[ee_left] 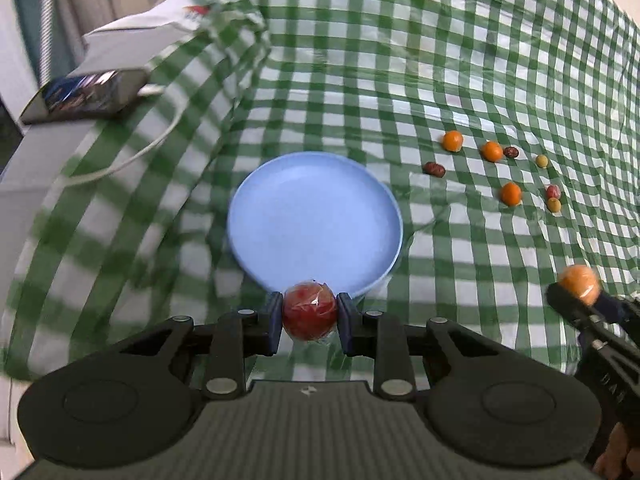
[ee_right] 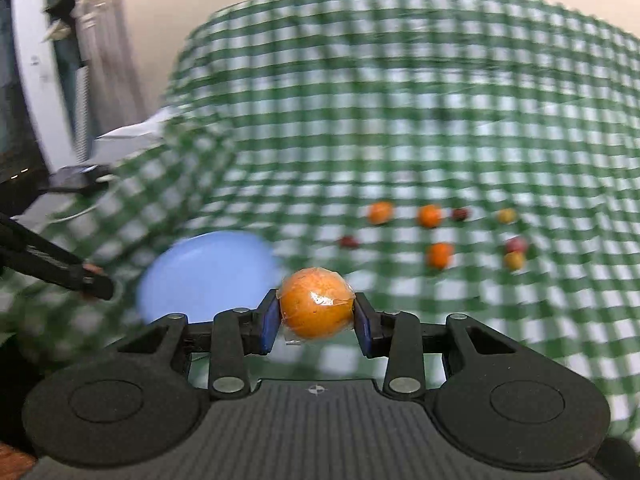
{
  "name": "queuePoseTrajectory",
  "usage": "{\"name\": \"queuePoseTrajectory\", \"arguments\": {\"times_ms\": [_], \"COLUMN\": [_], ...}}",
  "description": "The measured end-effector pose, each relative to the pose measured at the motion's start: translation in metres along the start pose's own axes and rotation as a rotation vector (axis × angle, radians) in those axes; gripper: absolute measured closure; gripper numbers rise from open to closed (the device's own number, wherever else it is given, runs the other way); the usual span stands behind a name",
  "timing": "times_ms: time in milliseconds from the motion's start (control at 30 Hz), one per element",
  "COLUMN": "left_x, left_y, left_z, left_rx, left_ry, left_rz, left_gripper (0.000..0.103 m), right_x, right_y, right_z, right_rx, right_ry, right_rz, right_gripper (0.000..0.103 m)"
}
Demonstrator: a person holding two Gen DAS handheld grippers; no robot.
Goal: Organize fruits
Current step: 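Carry the red fruit and the orange in both tools over the blue plate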
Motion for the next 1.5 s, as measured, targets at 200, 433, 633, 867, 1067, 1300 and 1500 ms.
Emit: {"name": "queuePoseTrajectory", "arguments": {"times_ms": [200, 433, 633, 867, 1067, 1300, 1500], "left_x": [-0.029, -0.033, -0.03, -0.029, -0.028, -0.026, -0.022], "left_y": [0.006, 0.009, 0.011, 0.009, 0.009, 0.005, 0.001], "left_z": [-0.019, -0.025, -0.022, -0.021, -0.021, -0.023, -0.026], "left_rx": [-0.024, -0.058, -0.075, -0.075, -0.077, -0.077, -0.076], "left_ry": [0.045, 0.069, 0.068, 0.066, 0.065, 0.073, 0.083], "left_rz": [0.013, 0.037, 0.058, 0.059, 0.059, 0.052, 0.051], "left_gripper": [0.072, 0.072, 0.072, 0.072, 0.072, 0.072, 0.072], "right_x": [-0.001, -0.01, -0.008, -0.009, -0.009, -0.011, -0.01], "right_y": [0.014, 0.022, 0.021, 0.023, 0.019, 0.015, 0.012], "right_z": [-0.042, -0.064, -0.066, -0.065, -0.065, -0.065, -0.064], "right_rx": [0.051, 0.053, 0.042, 0.042, 0.039, 0.038, 0.029], "right_ry": [0.121, 0.178, 0.192, 0.192, 0.187, 0.188, 0.186], "right_rz": [-0.021, -0.032, -0.029, -0.033, -0.041, -0.056, -0.068], "right_gripper": [0.063, 0.063, 0.063, 0.063, 0.063, 0.063, 0.063]}}
Point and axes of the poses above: each gripper's, at about its wrist camera, not at the fingertips, and y roughly against the way its jaws point, z to its right, x to its top, the point moved 10 cm from there along -y, roughly the way its jaws point, and after that the axes turned 9 degrees about -z, right-handed, at the moved point
